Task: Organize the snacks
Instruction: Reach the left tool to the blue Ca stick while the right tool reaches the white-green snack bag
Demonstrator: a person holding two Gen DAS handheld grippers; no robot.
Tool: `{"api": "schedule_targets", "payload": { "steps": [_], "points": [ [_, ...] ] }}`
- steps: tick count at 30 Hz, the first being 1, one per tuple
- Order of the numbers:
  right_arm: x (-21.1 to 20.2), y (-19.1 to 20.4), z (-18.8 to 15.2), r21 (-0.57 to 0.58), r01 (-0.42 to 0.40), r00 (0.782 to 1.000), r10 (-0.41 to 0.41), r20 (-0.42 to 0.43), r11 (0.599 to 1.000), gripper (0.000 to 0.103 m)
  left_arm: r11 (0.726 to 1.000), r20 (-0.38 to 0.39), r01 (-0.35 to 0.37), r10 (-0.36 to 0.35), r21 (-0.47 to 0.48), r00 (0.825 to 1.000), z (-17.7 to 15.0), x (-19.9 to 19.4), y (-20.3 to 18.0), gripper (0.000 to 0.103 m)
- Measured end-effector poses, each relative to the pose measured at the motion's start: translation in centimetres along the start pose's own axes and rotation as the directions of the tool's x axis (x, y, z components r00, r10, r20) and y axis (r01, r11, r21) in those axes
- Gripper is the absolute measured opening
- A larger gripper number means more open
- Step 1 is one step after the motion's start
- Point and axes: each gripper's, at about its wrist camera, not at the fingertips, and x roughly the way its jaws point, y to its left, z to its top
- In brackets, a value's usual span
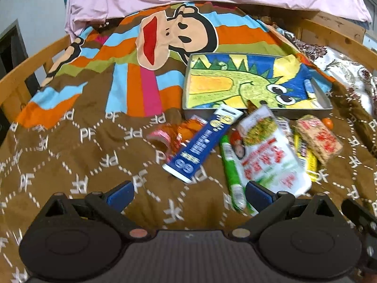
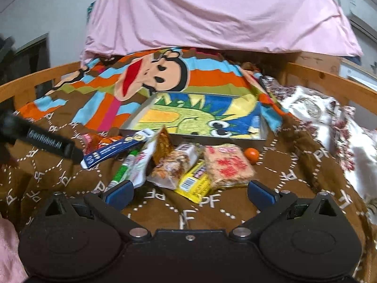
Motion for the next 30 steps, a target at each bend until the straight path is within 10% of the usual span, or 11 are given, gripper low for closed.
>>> {"api": "schedule_targets", "payload": {
  "steps": [30],
  "points": [
    [7.2,5.0,1.1,-0.083,-0.165,0.982,0.155,-0.109,0.983,0.102,0.955,0.021,0.227,-0.236,0.191,0.972,5.2,7.6,0.2,0.102]
  ]
}}
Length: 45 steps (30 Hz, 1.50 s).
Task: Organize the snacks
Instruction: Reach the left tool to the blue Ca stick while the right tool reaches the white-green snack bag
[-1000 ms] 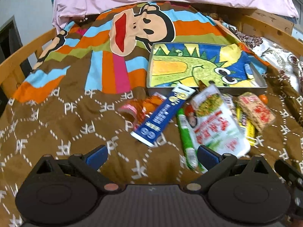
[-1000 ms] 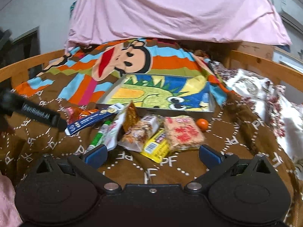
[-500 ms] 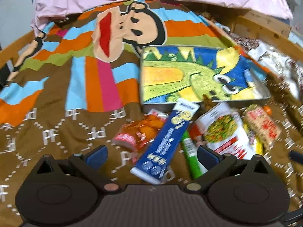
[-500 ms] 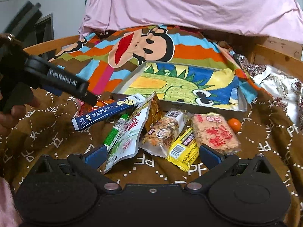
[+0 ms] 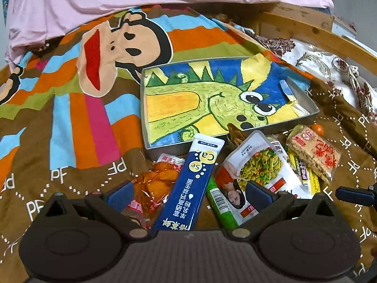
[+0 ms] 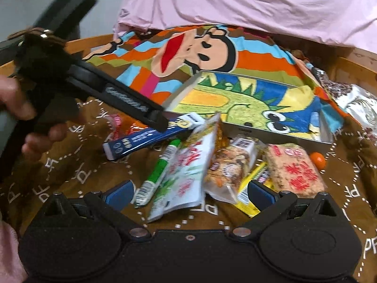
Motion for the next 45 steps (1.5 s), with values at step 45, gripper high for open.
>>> {"api": "schedule_targets", "payload": {
  "steps": [45],
  "points": [
    [1.0,3.2,0.5,-0.094,-0.093,0.989,0.103,0.107,0.991,0.063,0.93,-0.034,0.367,-0.366,0.01,0.93,-1.4,4.5,4.4,0.088]
  ]
}}
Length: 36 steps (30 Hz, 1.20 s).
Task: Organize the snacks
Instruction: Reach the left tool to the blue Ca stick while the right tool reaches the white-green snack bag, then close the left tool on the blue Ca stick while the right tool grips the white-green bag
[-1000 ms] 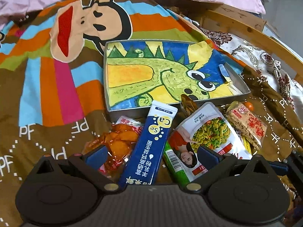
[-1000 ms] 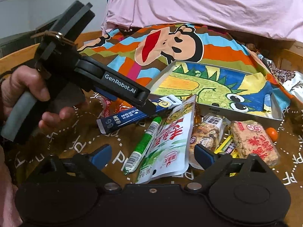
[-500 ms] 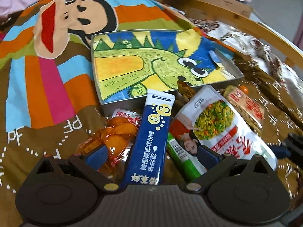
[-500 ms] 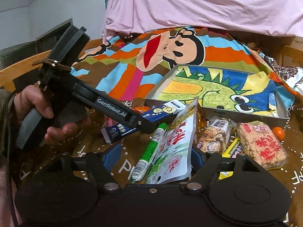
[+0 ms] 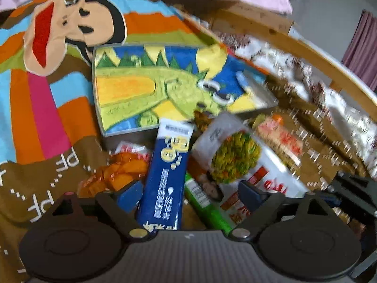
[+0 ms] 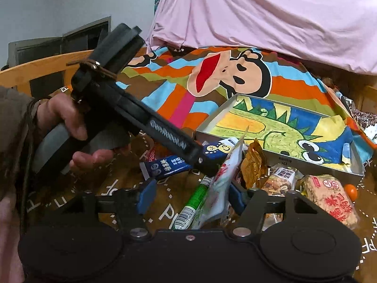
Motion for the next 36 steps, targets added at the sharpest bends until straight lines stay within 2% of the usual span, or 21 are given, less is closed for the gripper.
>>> {"api": "schedule_targets", "payload": {
  "steps": [1,4,6,8,11,16,21,26,28,30,32,36],
  "points": [
    [0.2,-0.1,0.0,0.008,0.008,1.0,-0.008,-0.003,1.0,0.061,1.0,0.001,-0.002,0.002,0.004,1.0,-0.1,0.0,0.0,0.087],
    [0.9,-0.8,0.1,0.055,0.019,1.0,-0.017,-0.025,0.998,0.046,1.0,0.004,-0.001,0.001,-0.009,1.0,-0.1,-0.1,0.2,0.082],
    [1.5,-1.3,0.0,0.09,0.028,0.999,-0.024,-0.046,0.996,0.037,1.0,-0.003,-0.01,0.01,-0.006,1.0,-0.2,-0.1,0.3,0.075],
    [2.2,-1.6,-0.1,0.112,0.049,0.997,-0.042,-0.06,0.993,0.032,0.999,-0.026,-0.036,0.037,0.017,0.999,-0.3,0.2,0.1,0.062],
    [2.9,-1.6,-0.2,0.096,0.091,0.995,-0.085,-0.06,0.991,0.021,0.994,-0.055,-0.079,0.084,0.073,0.995,-0.5,0.5,-0.4,0.056],
    [4.1,-1.3,-0.2,0.056,0.133,0.99,-0.13,-0.051,0.99,0.02,0.99,-0.054,-0.116,0.12,0.081,0.991,-0.2,1.1,-0.9,0.057],
    [4.2,-0.1,-0.2,-0.04,0.169,0.984,-0.171,-0.044,0.985,0.02,0.984,-0.053,-0.178,0.179,0.011,0.982,0.4,1.6,-1.0,0.045],
    [3.7,1.7,-0.4,-0.182,0.198,0.979,-0.205,-0.018,0.963,0.019,0.976,-0.059,-0.216,0.216,0.006,0.975,0.4,1.6,-1.3,0.039],
    [3.3,2.6,-0.7,-0.257,0.217,0.975,-0.223,0.007,0.942,0.017,0.975,-0.056,-0.22,0.22,0.004,0.974,0.2,1.3,-1.4,0.038],
    [2.9,3.5,-1.1,-0.342,0.247,0.968,-0.247,0.045,0.906,0.011,0.974,-0.058,-0.226,0.225,-0.014,0.973,0.2,1.0,-1.3,0.037],
    [2.6,4.3,-1.5,-0.411,0.272,0.962,-0.263,0.078,0.87,0.01,0.973,-0.055,-0.229,0.227,-0.033,0.972,0.2,0.6,-1.3,0.036],
    [2.1,5.3,-2.5,-0.538,0.333,0.942,-0.297,0.155,0.774,0.01,0.969,-0.05,-0.238,0.235,-0.065,0.971,0.1,-0.1,-1.4,0.036]
  ]
}}
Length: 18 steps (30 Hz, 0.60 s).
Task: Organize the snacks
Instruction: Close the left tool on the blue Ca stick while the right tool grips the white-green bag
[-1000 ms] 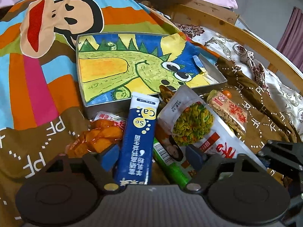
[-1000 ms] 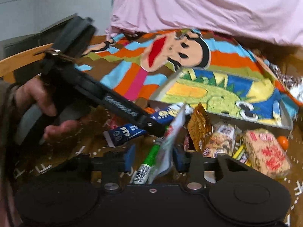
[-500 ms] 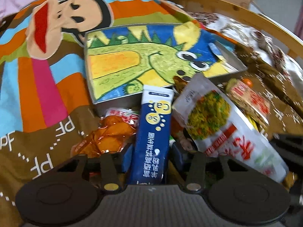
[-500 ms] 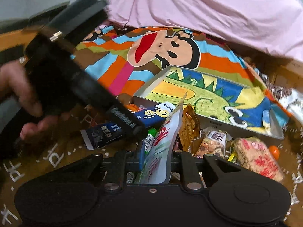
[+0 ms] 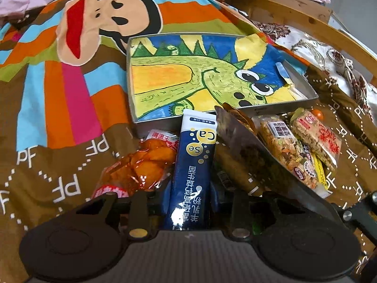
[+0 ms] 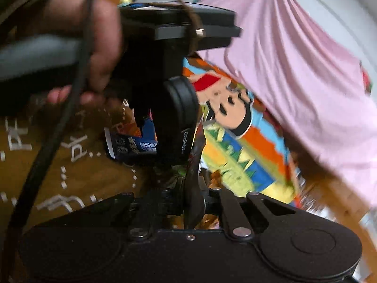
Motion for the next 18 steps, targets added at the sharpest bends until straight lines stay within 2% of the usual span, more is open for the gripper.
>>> {"api": "schedule_targets", "payload": {
  "steps": [3,6,13,18],
  "points": [
    [-0.6,0.8,-0.4,-0.116,0.064,0.997,-0.059,0.049,0.991,0.01,1.0,0.019,-0.01,0.01,-0.019,1.0,0.0,-0.7,0.1,0.036],
    [-0.9,0.6,-0.7,-0.157,0.116,0.991,-0.103,0.085,0.981,0.01,0.999,0.048,-0.015,0.017,-0.036,0.999,0.1,-1.7,0.1,0.036],
    [-0.8,-2.2,-0.7,-0.079,0.191,0.978,-0.182,0.107,0.978,0.01,0.995,0.149,-0.009,0.023,-0.097,0.989,0.7,-3.4,0.4,0.036],
    [0.7,-4.4,-0.3,-0.026,0.219,0.97,-0.215,0.116,0.975,0.01,0.986,0.227,-0.003,0.04,-0.164,0.973,1.7,-3.5,1.1,0.036]
  ]
}}
